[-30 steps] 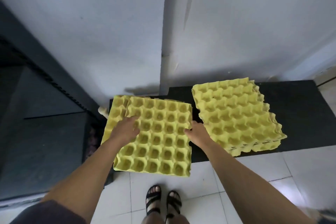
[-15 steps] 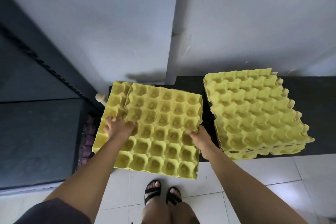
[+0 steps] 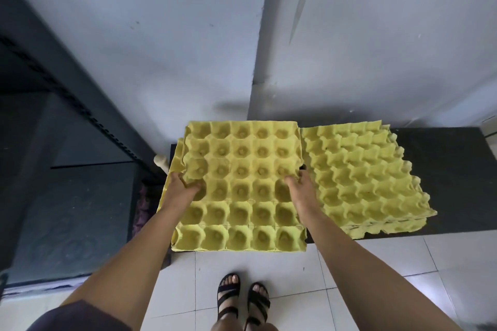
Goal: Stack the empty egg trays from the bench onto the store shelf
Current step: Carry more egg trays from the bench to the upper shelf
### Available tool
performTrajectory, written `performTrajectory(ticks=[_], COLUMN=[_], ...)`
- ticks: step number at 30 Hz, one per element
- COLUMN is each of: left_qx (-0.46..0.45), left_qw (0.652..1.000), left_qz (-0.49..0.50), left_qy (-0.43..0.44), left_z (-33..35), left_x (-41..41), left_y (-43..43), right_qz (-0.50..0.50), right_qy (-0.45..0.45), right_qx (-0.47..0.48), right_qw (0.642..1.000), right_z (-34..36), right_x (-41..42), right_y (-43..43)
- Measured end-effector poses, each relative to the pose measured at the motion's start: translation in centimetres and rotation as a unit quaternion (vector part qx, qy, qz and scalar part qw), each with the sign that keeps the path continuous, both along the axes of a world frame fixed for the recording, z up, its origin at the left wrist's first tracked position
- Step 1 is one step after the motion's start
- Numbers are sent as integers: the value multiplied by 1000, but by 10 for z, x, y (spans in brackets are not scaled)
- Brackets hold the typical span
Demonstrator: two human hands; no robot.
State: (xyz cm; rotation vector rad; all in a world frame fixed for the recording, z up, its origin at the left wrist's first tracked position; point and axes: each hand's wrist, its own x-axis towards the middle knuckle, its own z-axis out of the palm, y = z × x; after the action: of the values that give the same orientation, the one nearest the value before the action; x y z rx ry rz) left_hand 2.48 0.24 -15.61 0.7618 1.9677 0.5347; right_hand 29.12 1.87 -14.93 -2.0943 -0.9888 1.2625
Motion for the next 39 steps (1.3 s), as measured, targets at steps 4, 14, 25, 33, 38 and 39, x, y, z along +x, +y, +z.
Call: performTrajectory(ticks=[4,14,25,33,38,39], left_qx=[42,218,331,379,443,450], left_qw=[999,972,928,904,862,856], left_qz=[-2,-68,-31,38,63,73], left_qy=[-25,62,170,193,239,244], left_z=[42,177,290,352,394,400], left_x=[1,10,21,4,-31,-39], left_y=[6,10,-103,-215,-262,-272], right_qz=[-13,20,90,112,125,127], right_qy=[4,-18,-31,-1,35,46], right_qx=[35,195,298,365,413,421], right_qw=[999,981,950,924,901,897], right_z=[40,167,253,311,348,355], right_x=[2,16,23,-6,-50,-61], right_y=[4,3,-76,-141,-166,-172])
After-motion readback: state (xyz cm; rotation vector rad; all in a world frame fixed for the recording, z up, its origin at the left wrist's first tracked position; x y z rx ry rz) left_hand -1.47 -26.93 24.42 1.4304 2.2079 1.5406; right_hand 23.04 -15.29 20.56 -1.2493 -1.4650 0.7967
